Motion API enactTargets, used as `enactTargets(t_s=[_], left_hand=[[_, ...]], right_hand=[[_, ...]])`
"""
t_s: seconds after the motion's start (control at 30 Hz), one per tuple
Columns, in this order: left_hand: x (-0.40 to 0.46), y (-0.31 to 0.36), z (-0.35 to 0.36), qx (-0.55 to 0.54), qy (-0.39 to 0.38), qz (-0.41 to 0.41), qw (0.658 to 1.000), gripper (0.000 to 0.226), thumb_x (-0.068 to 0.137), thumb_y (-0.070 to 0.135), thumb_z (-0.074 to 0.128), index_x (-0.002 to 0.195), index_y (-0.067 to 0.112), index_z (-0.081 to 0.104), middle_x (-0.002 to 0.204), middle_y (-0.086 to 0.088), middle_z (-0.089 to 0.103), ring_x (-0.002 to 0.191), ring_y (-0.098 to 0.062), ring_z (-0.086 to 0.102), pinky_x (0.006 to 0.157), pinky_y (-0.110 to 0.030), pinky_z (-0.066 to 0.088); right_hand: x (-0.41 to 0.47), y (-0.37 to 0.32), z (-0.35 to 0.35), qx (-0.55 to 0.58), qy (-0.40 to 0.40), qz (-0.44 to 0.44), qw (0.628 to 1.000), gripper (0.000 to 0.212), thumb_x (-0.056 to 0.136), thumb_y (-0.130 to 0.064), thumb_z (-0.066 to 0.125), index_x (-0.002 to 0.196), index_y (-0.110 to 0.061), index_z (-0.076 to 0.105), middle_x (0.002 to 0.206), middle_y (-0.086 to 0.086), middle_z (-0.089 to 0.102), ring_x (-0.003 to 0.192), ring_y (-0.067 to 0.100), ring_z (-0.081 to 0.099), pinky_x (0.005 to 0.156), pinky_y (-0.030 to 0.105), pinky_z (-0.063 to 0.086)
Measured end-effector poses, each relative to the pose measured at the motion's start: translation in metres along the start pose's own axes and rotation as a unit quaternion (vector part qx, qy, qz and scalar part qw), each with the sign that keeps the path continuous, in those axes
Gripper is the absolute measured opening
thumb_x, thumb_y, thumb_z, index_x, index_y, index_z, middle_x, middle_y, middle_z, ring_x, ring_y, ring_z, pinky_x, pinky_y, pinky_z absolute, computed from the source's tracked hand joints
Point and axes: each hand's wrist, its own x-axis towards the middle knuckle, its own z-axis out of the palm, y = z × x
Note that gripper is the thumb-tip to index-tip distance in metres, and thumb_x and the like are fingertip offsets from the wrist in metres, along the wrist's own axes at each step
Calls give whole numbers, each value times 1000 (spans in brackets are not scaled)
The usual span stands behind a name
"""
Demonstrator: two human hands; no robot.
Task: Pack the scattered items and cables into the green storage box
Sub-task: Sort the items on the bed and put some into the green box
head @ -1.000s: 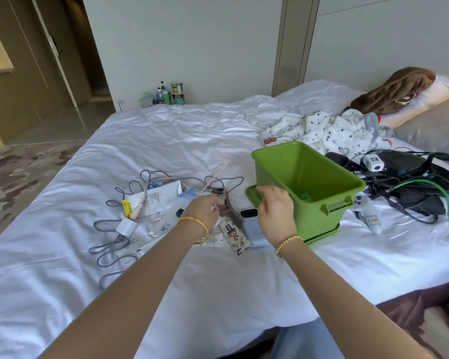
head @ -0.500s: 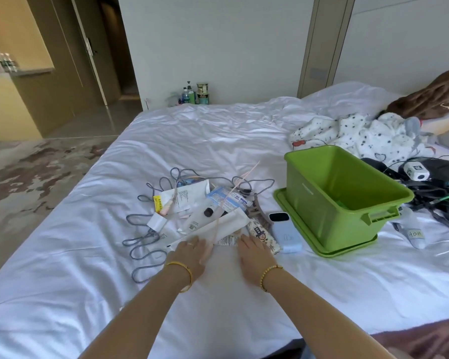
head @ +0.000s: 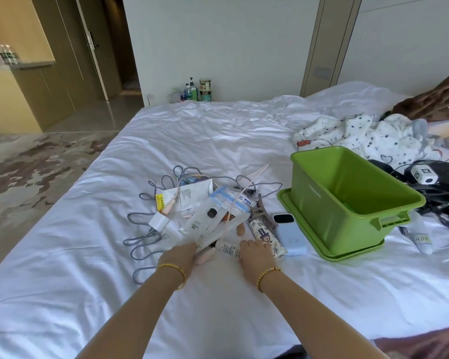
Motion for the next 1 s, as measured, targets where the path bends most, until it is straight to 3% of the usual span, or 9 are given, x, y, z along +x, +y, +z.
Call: enactTargets(t_s=[0.1, 0.2, 0.3, 0.5, 0.67, 0.73, 0.8, 0.87, 1.0], left_hand=[[0, -2, -4, -107, 36, -35, 993, 24, 95, 23, 38, 112, 14, 52, 107, -10, 64, 100, -28, 60, 74, -31, 42], [0, -5, -11, -232, 78, -61, 968, 21, 90, 27, 51, 102, 14, 61, 100, -9, 66, 92, -25, 58, 70, -27, 38], [-3, -2, -19, -329, 132, -80, 932, 21, 85, 26, 60, 102, 14, 65, 90, -5, 64, 87, -23, 57, 67, -24, 35], [-8, -1, -53, -437, 221, -162, 856, 36, 85, 25, 62, 116, 7, 58, 106, -17, 66, 93, -31, 61, 79, -31, 49], [-12, 10, -77, -580, 218, -167, 767, 34, 90, 17, 54, 121, 2, 53, 118, -19, 59, 86, -33, 58, 53, -33, 56], [-13, 28, -88, -665, 173, -146, 712, 35, 91, 14, 54, 124, 2, 49, 124, -21, 53, 92, -35, 55, 42, -30, 55], [-14, 50, -99, -695, 140, -129, 694, 35, 93, 13, 52, 126, 4, 48, 127, -23, 50, 94, -37, 53, 35, -29, 52], [-14, 74, -108, -705, 113, -97, 693, 35, 95, 10, 45, 129, 5, 45, 126, -21, 48, 89, -36, 55, 36, -30, 52], [-13, 131, -127, -711, 38, -1, 702, 27, 96, 5, 35, 121, 5, 42, 111, -22, 49, 51, -23, 62, 35, -21, 51]], right_hand=[[-4, 2, -5, 160, 29, 42, 986, 22, 92, -24, 50, 109, -11, 53, 107, 7, 62, 102, 24, 56, 85, 32, 40], [-9, 2, -10, 356, 36, 91, 929, 20, 90, -27, 55, 102, -10, 57, 78, 0, 57, 80, 20, 52, 63, 26, 37], [-12, 2, -14, 397, 76, 90, 910, 22, 92, -24, 54, 71, -23, 49, 63, -11, 41, 59, 9, 41, 49, 16, 26], [-10, -5, -37, 468, 161, 122, 860, 40, 96, -22, 47, 58, -11, 39, 55, -2, 36, 59, 18, 36, 54, 29, 26], [-11, -5, -65, 597, 241, 163, 748, 42, 95, -17, 46, 54, -15, 48, 35, -7, 46, 41, 2, 48, 42, 12, 32], [-11, -3, -80, 628, 287, 172, 702, 44, 95, -17, 46, 53, -8, 43, 41, -4, 42, 46, 9, 40, 50, 21, 34], [-11, 4, -97, 644, 321, 176, 672, 48, 96, -22, 45, 50, -7, 41, 46, 3, 41, 44, 12, 37, 53, 25, 33], [-15, 19, -117, 628, 347, 172, 675, 52, 96, -27, 43, 47, -12, 49, 45, 1, 51, 40, 7, 46, 54, 23, 39], [-34, 71, -153, 528, 418, 145, 725, 42, 97, -29, 41, 71, -5, 62, 64, 4, 68, 64, 20, 64, 65, 31, 50]])
